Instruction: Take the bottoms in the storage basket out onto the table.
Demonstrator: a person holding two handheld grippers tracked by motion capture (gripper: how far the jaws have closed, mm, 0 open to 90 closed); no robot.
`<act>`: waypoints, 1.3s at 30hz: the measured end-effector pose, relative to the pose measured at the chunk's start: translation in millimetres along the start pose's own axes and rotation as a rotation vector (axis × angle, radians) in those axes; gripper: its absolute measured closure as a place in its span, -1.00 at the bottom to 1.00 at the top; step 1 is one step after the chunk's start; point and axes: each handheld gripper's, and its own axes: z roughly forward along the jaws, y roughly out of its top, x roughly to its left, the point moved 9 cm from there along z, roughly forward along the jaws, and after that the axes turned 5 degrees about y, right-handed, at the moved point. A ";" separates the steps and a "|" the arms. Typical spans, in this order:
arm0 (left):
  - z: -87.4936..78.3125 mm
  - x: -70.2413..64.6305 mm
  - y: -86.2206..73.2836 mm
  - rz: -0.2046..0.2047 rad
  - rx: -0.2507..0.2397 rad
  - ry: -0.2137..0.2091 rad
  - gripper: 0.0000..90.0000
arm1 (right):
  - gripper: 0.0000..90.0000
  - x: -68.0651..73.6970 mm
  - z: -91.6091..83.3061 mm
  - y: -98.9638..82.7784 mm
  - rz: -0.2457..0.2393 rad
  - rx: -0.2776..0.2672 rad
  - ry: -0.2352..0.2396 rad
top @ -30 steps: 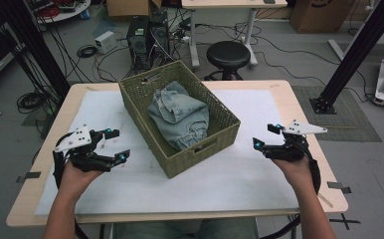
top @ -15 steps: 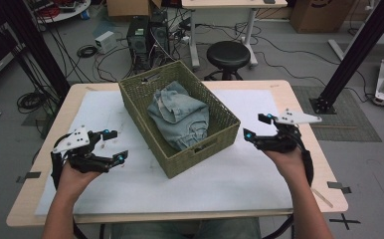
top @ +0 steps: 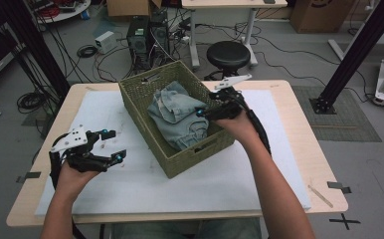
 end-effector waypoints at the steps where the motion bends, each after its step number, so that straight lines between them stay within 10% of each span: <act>1: -0.2 0.0 -0.3 -0.003 -0.001 0.001 -0.62 | -0.55 1.0 8.4 2.4 0.004 0.013 0.013; 11: -4.9 3.2 -4.1 -0.011 0.000 0.008 -0.62 | -0.55 6.0 82.7 6.9 0.005 0.180 0.095; 16: -5.5 3.8 -6.9 -0.012 0.008 0.008 -0.62 | -0.54 3.6 122.6 -15.0 -0.010 0.377 0.075; 19: -4.2 3.2 -8.9 -0.009 0.015 0.005 -0.62 | -0.23 0.5 127.7 -20.7 -0.001 0.457 0.049; 22: -3.7 2.7 -10.9 -0.006 0.027 0.004 -0.62 | 0.55 -3.0 126.6 -18.0 0.018 0.470 0.006; 28: -5.9 4.9 -13.3 -0.014 0.028 0.013 -0.62 | 0.82 -0.8 107.4 2.0 0.113 0.308 0.070; 29: -6.3 5.2 -14.1 -0.018 0.028 0.015 -0.62 | 0.82 0.7 90.6 19.4 0.168 0.176 0.146; 33: -5.8 4.2 -16.2 -0.015 0.033 0.011 -0.62 | 0.83 3.3 52.5 48.4 0.176 -0.013 0.251; 39: -4.8 3.8 -16.7 -0.021 0.032 0.011 -0.62 | 0.83 -3.8 0.1 77.8 0.192 -0.200 0.286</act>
